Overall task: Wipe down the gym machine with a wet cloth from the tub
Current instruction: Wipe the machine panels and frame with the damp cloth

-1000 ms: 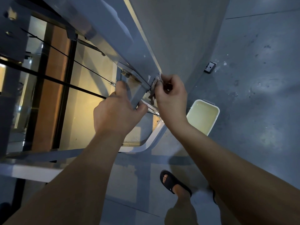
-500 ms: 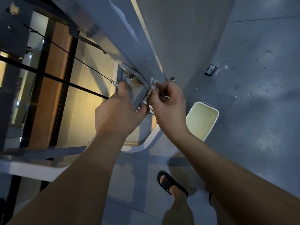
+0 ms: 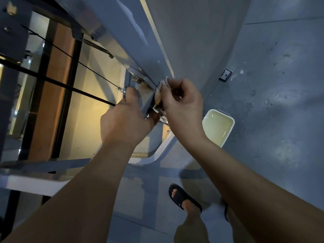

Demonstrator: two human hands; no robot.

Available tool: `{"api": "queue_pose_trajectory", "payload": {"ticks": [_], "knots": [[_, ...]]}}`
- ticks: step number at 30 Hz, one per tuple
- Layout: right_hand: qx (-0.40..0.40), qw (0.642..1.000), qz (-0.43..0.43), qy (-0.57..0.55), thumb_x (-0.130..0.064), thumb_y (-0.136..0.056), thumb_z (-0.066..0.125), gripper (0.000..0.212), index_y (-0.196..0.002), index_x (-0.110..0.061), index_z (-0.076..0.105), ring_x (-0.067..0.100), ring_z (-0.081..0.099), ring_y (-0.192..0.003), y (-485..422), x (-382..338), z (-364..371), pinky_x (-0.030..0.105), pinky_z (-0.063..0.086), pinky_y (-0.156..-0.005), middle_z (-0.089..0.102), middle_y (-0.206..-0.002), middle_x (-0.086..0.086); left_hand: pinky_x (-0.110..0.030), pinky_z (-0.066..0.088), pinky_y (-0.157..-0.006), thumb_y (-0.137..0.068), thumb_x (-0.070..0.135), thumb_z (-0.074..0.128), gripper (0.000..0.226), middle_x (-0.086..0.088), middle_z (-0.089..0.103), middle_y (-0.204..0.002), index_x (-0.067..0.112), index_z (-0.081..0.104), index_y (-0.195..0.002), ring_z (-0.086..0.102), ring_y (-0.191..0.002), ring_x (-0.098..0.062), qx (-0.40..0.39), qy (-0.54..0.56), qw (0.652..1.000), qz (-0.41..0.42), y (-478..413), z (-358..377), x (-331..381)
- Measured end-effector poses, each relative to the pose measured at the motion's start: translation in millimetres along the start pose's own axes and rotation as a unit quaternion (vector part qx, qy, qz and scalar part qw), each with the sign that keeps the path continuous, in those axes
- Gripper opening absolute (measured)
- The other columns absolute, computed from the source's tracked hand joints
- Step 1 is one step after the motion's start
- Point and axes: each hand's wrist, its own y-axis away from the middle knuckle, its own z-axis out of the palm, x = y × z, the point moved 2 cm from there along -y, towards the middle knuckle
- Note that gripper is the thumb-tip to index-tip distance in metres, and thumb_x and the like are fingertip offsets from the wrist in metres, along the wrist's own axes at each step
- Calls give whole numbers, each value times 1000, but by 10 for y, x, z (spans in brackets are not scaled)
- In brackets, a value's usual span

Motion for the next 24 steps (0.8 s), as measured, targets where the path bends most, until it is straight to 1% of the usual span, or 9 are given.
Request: {"api": "queue_pose_trajectory", "payload": {"ticks": [4,9,11,13,16,18,20,22,24], "knots": [[6,1000,15,2,-16,-100,64,7,-94,-12,67,1,65,-68,1,-1,3,16,51,-62,70,-79,-4,-33,42,-59,-88,58,58,48,2,52,-77,22,31,-107,52,-64,-29,11,4,1000,-1,8,-12,-5],[7,1000,-4,18,-16,-99,65,3,-96,-14,67,3,67,-74,-48,6,11,18,51,-67,71,-89,3,-34,40,-59,-88,59,59,50,3,49,-78,24,26,-104,53,-66,-29,2,0,1000,-3,4,-7,5],[15,1000,0,17,-20,-97,65,5,-93,-19,66,6,68,-72,-49,5,30,25,57,-67,70,-85,3,-33,39,-59,-89,57,58,49,3,48,-77,25,24,-103,50,-64,-28,8,2,1000,-4,13,-20,14],[10,999,-35,15,-25,-95,65,4,-91,-27,65,16,71,-82,-31,-50,58,40,60,-77,70,-92,7,-34,41,-59,-88,59,61,53,2,48,-78,24,24,-103,51,-65,-28,-2,-8,1000,-3,10,-13,12],[10,998,-58,34,-22,-96,66,9,-90,-28,64,14,69,-82,-62,-31,41,35,59,-77,69,-94,8,-35,40,-59,-88,60,60,53,1,49,-78,25,22,-100,50,-65,-29,-2,-10,1000,-9,1,-5,2],[15,999,-26,42,-31,-93,64,7,-87,-29,64,21,69,-79,-111,-2,22,44,59,-75,70,-88,8,-34,39,-58,-89,57,57,49,1,50,-76,24,23,-100,49,-63,-30,8,-4,1000,-9,7,-15,12],[15,998,-45,34,-33,-91,64,5,-89,-29,64,24,69,-82,-105,-45,24,48,59,-75,69,-91,8,-35,41,-58,-88,59,59,51,1,51,-77,24,24,-102,52,-64,-31,3,-9,1000,-4,10,-15,14],[6,995,-94,25,-21,-95,67,3,-92,-22,65,14,69,-86,-73,-126,34,35,58,-78,67,-96,5,-35,44,-58,-88,60,62,55,0,53,-79,23,26,-105,55,-65,-30,-4,-19,1000,2,-1,-5,-1],[11,995,-94,37,-17,-95,67,5,-93,-20,64,6,65,-83,-90,-99,14,24,54,-76,65,-95,4,-35,44,-58,-88,60,60,54,0,53,-79,22,28,-108,55,-66,-30,-5,-17,1000,-2,5,-14,3]]}}
